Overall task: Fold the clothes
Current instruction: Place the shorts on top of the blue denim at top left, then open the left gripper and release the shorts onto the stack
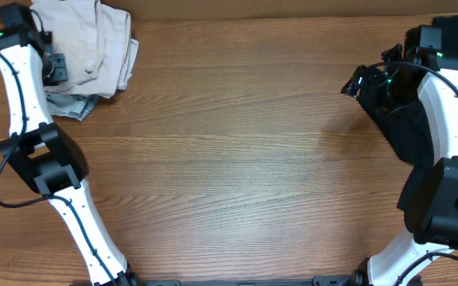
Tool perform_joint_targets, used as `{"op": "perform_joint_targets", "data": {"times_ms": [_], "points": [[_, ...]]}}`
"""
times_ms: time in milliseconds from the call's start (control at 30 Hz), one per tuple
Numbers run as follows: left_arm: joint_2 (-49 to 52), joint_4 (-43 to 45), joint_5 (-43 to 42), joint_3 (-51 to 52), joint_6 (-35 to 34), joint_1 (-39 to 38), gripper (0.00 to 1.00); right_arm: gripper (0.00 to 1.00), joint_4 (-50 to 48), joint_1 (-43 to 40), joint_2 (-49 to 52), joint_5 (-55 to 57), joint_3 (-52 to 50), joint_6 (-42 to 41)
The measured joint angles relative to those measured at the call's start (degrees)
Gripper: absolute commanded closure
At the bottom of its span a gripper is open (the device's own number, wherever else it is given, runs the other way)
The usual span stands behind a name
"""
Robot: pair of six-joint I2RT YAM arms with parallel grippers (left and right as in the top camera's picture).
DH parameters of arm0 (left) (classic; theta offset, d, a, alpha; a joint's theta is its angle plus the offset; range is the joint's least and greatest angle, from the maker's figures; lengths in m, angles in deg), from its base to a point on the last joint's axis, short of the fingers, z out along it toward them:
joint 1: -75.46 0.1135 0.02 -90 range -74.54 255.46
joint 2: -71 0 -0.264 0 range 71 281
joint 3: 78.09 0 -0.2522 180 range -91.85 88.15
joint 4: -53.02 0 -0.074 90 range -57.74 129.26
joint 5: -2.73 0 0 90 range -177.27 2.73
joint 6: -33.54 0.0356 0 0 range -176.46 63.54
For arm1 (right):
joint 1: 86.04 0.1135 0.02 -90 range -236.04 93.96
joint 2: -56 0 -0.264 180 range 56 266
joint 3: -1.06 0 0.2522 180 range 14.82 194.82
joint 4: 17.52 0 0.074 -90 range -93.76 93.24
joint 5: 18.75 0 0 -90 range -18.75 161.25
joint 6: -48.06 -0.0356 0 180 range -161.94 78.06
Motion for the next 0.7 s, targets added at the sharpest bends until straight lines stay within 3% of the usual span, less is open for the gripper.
{"op": "perform_joint_targets", "data": {"times_ms": [333, 400, 500, 700], "points": [[-0.1, -1.2, 0.5, -0.4, -3.4, 0.8, 0.96, 0.1, 0.3, 0.0, 0.0, 0.5, 0.0, 0.0], [-0.6, -1.7, 0.7, -1.6, -3.8, 0.6, 0.94, 0.1, 0.3, 0.0, 0.0, 0.5, 0.0, 0.0], [-3.3, -0.7, 1.0, -3.1, -4.5, 0.4, 0.79, 0.1, 0.4, 0.0, 0.0, 0.5, 0.0, 0.0], [-11.5, 3.0, 2.5, -5.9, -4.8, 0.4, 0.82, 0.1, 0.7, 0.0, 0.0, 0.4, 0.0, 0.0]]}}
